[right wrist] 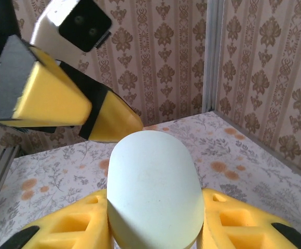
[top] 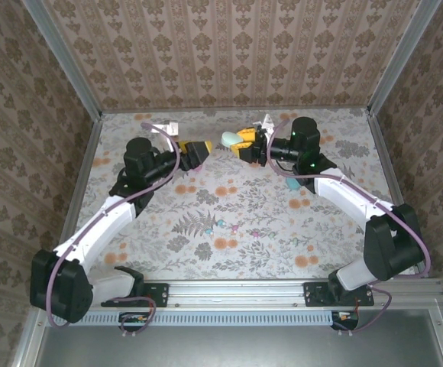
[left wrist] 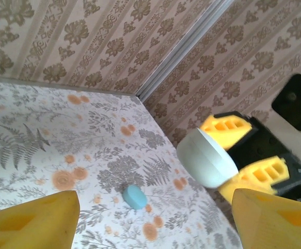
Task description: Insert the wireless bluetooth earbuds into the charging case
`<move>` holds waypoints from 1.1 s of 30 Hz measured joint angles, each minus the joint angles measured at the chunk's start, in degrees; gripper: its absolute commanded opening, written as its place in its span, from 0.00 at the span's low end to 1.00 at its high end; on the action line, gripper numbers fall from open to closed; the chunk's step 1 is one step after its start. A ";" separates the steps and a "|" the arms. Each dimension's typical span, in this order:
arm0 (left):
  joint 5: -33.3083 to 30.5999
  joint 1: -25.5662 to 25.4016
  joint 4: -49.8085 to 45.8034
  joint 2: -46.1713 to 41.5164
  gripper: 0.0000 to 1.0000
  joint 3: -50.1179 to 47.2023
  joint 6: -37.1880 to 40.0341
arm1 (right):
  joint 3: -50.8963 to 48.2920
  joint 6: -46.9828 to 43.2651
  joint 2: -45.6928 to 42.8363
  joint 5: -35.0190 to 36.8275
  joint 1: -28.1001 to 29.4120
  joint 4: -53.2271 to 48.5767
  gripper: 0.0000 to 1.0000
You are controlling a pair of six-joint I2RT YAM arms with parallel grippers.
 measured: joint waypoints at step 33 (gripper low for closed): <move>30.84 -0.02 3.43 5.01 0.75 5.42 33.46 | 2.47 -2.64 -6.40 -15.26 1.49 -11.54 0.29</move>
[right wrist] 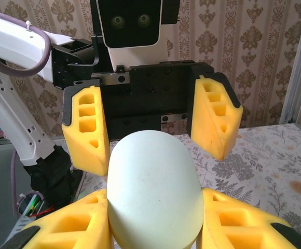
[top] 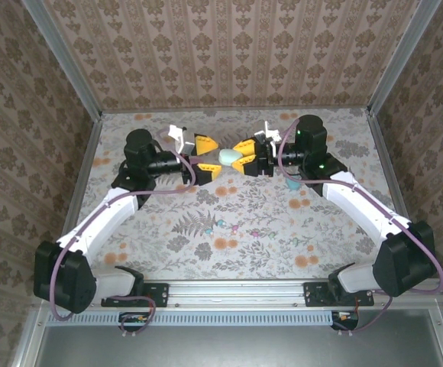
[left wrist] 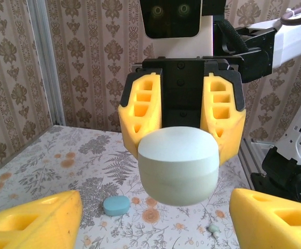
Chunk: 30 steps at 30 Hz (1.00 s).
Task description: Insert the wireless bluetooth earbuds into the charging case
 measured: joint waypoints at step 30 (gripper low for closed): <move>0.46 -2.84 -1.62 2.25 0.49 2.89 -2.95 | -0.02 -1.53 -0.04 4.31 1.29 3.48 0.30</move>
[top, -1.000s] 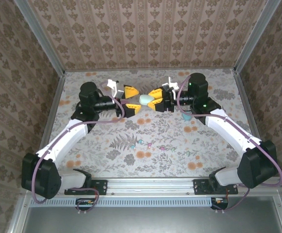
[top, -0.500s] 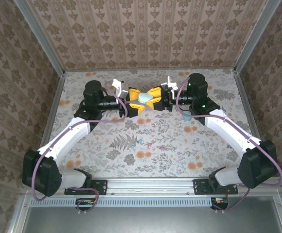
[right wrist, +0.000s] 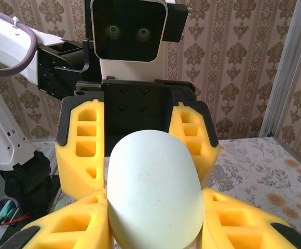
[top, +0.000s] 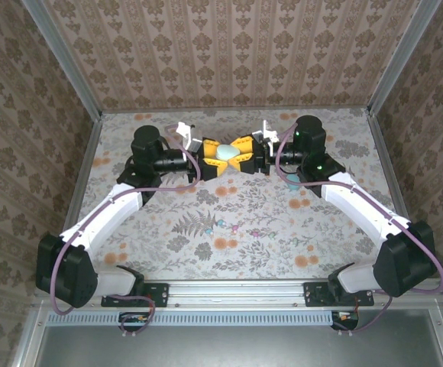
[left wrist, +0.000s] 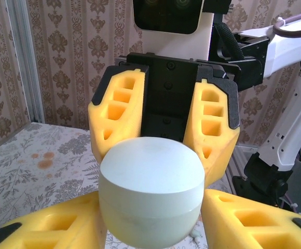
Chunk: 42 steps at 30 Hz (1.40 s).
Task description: Insert the wireless bluetooth earbuds into the charging case
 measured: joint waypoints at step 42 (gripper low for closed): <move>-2.03 0.24 -0.37 0.00 0.28 0.98 -0.33 | -0.09 -0.52 -1.64 4.00 0.37 -1.99 0.61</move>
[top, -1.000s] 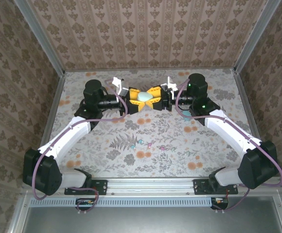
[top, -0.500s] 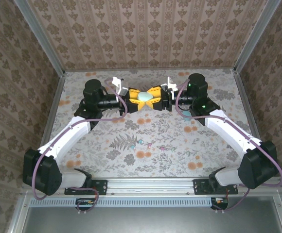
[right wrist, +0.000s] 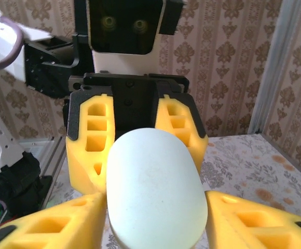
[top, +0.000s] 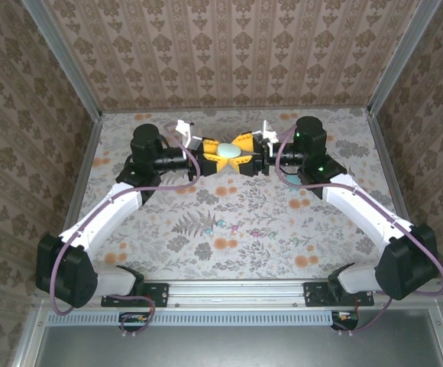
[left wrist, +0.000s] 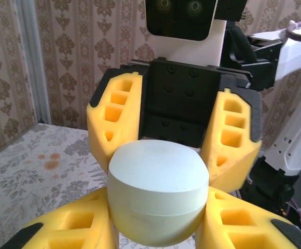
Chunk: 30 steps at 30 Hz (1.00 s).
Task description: Insert the wireless bluetooth earbuds into the charging case
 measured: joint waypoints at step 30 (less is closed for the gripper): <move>-8.81 -0.28 16.68 0.22 0.28 -7.54 -9.03 | 6.08 18.80 0.20 12.35 -0.11 -16.68 0.63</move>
